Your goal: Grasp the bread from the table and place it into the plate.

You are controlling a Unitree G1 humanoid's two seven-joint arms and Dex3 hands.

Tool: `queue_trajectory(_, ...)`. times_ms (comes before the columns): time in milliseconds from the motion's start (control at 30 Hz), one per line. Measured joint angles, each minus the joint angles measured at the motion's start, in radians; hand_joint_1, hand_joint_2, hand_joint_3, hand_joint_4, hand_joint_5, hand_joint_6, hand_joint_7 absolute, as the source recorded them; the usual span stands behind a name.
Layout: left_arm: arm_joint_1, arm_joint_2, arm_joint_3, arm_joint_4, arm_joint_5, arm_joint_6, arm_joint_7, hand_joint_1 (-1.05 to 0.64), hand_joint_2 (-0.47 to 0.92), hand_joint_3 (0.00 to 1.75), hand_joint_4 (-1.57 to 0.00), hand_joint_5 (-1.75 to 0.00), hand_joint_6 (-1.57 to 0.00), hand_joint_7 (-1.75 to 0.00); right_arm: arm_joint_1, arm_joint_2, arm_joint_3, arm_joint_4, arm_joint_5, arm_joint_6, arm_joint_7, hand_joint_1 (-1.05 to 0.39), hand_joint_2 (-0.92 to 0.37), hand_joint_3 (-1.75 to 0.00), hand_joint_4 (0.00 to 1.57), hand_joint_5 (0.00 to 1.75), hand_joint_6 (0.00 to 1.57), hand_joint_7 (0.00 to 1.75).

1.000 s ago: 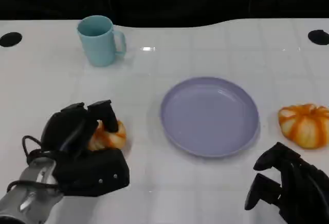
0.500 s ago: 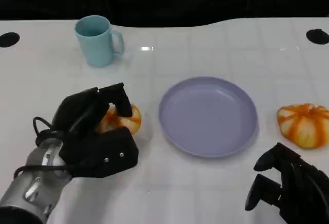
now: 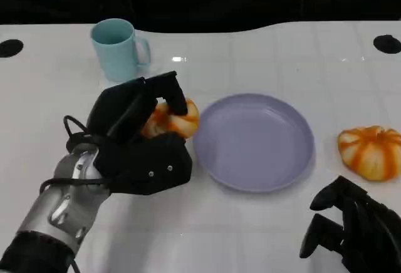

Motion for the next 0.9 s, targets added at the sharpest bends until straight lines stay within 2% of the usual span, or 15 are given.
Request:
queue_trajectory(233, -0.037, -0.025, -0.008, 0.017, 0.001, -0.090, 0.027, -0.08, 0.36, 1.41, -0.89, -1.75, -0.71, -1.75, -0.005, 0.000, -0.001, 0.000, 0.004, 0.002, 0.000, -0.52, -0.92, -0.44, 0.61, 1.75, 0.41, 1.65)
queue_trajectory(767, -0.173, -0.139, -0.067, 0.226, 0.018, -0.199, 0.070, -0.11, 0.33, 1.40, -0.94, -1.75, -0.71, -1.75, -0.004, 0.001, 0.000, 0.002, 0.006, 0.003, 0.001, -0.52, -0.92, -0.43, 0.61, 1.75, 0.42, 1.64)
queue_trajectory(900, -0.218, -0.158, -0.093, 0.287, 0.044, -0.203, 0.076, -0.13, 0.36, 1.38, -0.93, -1.75, -0.72, -1.75, -0.003, 0.002, 0.002, 0.002, 0.005, 0.003, 0.001, -0.51, -0.92, -0.44, 0.62, 1.75, 0.43, 1.65)
